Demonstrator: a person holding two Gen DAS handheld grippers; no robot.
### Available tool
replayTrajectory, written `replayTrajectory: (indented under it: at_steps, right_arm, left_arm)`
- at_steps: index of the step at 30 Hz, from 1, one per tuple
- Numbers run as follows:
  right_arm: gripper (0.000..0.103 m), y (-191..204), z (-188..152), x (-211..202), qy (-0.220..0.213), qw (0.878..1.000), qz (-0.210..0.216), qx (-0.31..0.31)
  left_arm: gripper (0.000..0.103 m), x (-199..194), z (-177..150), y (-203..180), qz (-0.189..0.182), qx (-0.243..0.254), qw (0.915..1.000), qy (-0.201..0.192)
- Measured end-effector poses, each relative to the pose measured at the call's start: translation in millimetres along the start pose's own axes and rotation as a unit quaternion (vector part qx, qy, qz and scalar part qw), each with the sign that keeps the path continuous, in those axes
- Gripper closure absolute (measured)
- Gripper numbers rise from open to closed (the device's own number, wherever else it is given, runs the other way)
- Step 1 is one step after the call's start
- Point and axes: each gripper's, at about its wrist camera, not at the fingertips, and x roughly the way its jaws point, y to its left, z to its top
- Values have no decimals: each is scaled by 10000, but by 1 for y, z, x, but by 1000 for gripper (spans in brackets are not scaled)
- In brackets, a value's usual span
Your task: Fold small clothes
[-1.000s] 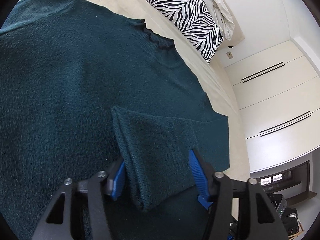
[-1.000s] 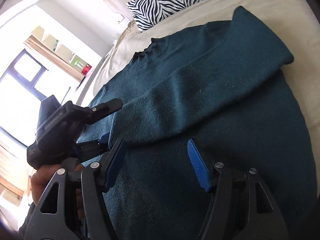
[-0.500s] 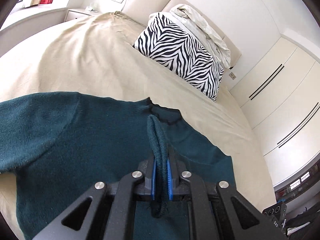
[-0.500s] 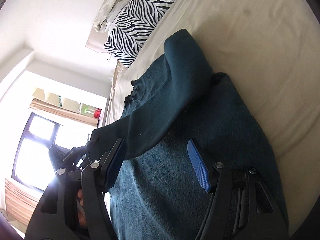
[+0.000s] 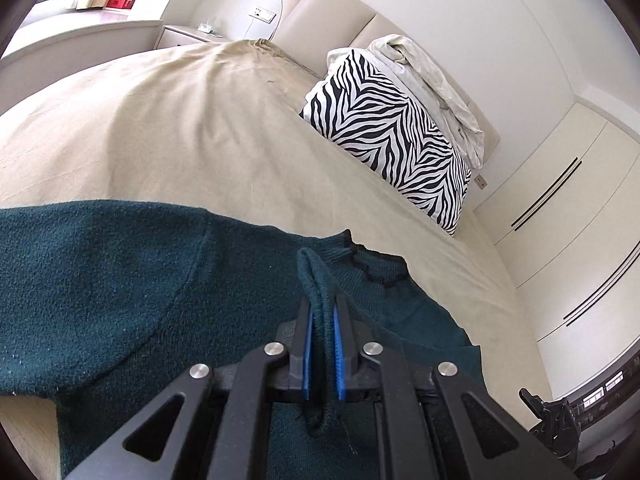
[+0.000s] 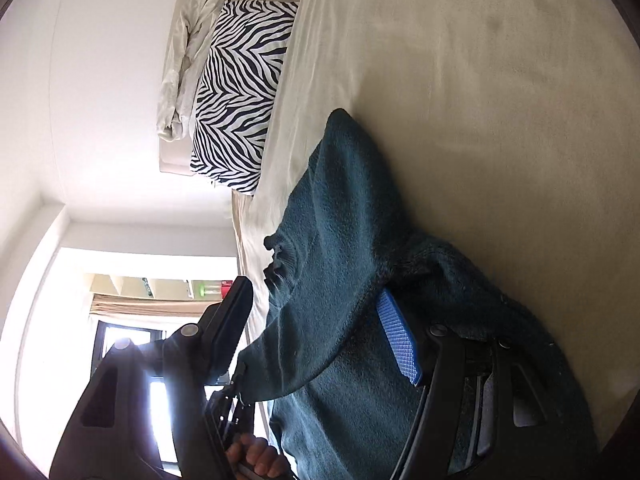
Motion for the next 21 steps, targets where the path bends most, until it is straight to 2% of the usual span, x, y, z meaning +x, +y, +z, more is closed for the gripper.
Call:
replayTrajectory:
  at_steps: [6, 9, 11, 17, 21]
  right_arm:
    - [40, 4, -19, 19, 409, 9992, -9, -4]
    - [41, 8, -15, 25, 200, 9996, -160, -126]
    - [41, 8, -5, 23, -99, 9994, -239, -209]
    - [46, -12, 17, -8, -805, 9963, 272, 127]
    - [54, -18, 18, -8, -760, 9969, 209, -39]
  left_arm:
    - [93, 9, -17, 1, -20, -41, 9999, 164]
    - [93, 10, -19, 2, 7, -50, 9998, 176]
    - [93, 11, -19, 5, 1, -104, 9998, 187]
    - [93, 29, -33, 10, 91, -160, 9991, 393]
    - [91, 33, -38, 18, 115, -209, 9988, 431]
